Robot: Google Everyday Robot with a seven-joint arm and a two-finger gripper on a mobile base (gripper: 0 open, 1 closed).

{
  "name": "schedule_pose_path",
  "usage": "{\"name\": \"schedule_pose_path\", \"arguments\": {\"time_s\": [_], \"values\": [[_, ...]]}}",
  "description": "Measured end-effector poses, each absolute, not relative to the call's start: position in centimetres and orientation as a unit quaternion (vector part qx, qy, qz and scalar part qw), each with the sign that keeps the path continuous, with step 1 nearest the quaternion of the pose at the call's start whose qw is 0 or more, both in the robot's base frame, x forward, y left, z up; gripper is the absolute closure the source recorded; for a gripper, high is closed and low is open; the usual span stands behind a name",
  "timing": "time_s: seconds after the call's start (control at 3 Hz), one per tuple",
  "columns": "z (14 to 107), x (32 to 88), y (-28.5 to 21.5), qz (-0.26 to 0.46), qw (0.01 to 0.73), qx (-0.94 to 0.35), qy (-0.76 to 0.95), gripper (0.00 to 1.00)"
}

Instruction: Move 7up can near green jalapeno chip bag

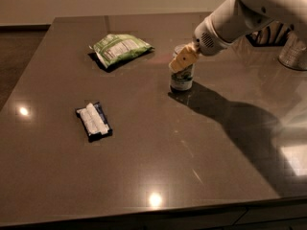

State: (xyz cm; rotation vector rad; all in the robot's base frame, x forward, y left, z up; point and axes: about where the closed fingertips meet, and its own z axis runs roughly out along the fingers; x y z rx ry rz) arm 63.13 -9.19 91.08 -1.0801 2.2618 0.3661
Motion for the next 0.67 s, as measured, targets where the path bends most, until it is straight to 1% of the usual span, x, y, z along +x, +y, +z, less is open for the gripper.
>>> {"name": "schedule_pose_path", "arguments": {"time_s": [0.33, 0.67], "values": [[92.0, 64.2, -8.4, 0.14, 0.303, -0.411, 0.848, 0.87], [93.3, 66.1, -6.7, 0.142, 0.312, -0.419, 0.841, 1.0]]}}
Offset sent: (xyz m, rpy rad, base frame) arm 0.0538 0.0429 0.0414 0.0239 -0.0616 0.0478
